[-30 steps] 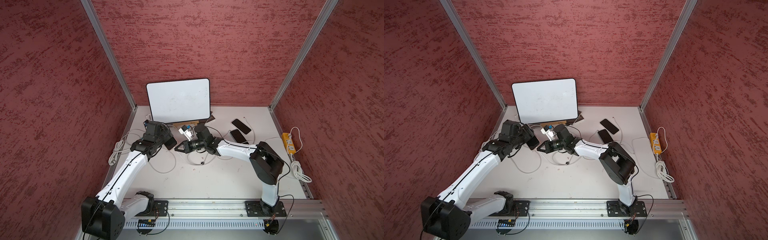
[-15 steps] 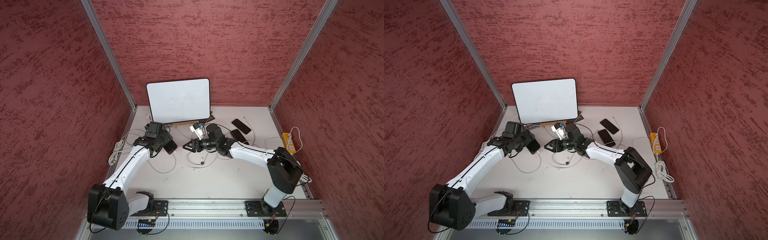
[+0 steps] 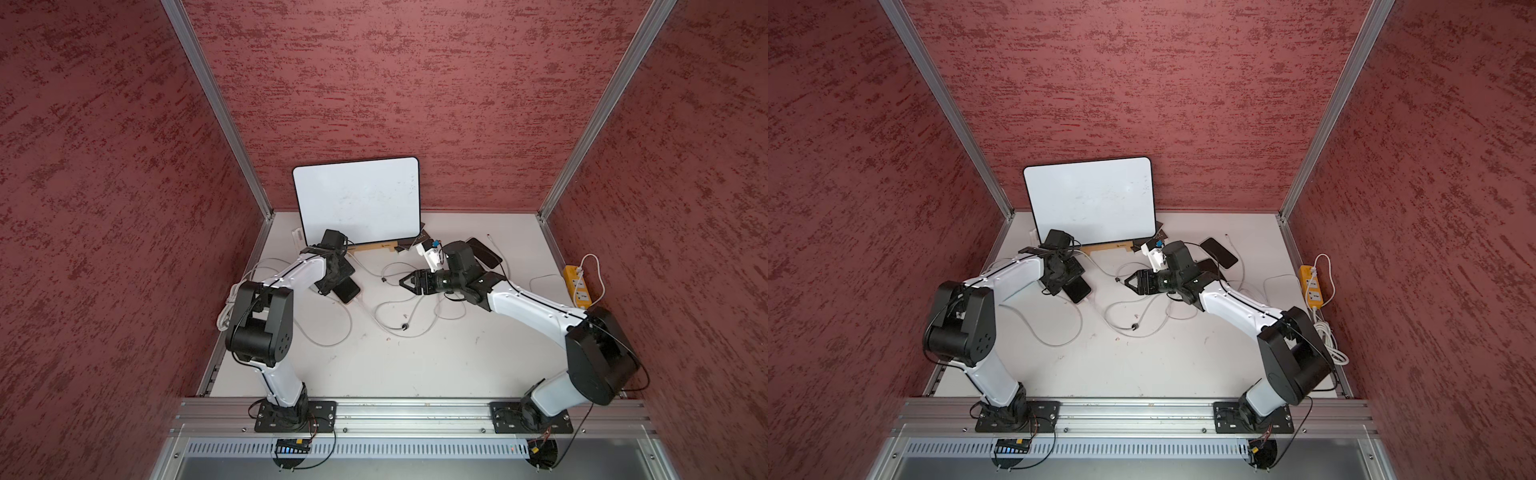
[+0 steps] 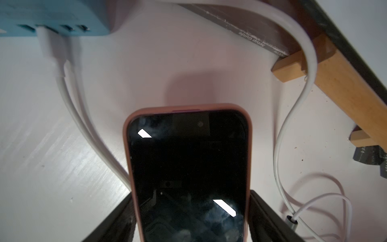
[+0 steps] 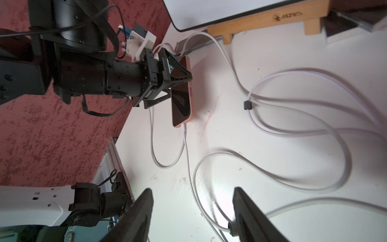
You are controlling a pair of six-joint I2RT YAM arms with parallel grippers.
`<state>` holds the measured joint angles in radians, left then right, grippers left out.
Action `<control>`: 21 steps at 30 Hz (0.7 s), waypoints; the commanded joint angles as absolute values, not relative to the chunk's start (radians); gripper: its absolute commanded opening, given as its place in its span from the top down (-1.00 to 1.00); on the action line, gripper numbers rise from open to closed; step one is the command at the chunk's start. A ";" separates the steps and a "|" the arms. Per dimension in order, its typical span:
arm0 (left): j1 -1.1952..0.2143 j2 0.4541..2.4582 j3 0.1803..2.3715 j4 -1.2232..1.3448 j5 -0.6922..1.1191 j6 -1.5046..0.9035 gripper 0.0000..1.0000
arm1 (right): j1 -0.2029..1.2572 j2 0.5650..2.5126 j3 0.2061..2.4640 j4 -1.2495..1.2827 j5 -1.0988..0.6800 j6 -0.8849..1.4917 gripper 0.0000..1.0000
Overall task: Plug the charging cable into the phone
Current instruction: Place the phone at the center of the board.
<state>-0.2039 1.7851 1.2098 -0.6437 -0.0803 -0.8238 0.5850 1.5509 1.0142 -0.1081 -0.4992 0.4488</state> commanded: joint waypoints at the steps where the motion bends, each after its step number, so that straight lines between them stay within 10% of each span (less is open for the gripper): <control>1: -0.210 1.816 1.255 -0.690 -0.087 -0.812 0.61 | 0.573 1.535 1.060 -0.253 -0.350 0.390 -0.42; 12: -0.212 1.778 1.200 -0.704 -0.104 -0.810 -0.84 | 0.505 1.582 1.127 -0.423 -0.107 0.370 -0.46; 21: -0.217 1.589 1.132 -0.729 -0.152 -0.805 -1.00 | 0.344 1.752 1.328 -0.590 0.051 0.271 -0.72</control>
<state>-0.2085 1.6623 1.1591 -0.7185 -0.1291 -0.8146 0.3931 1.6939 1.2667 -0.4976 -0.0479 0.3275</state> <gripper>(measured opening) 0.997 0.850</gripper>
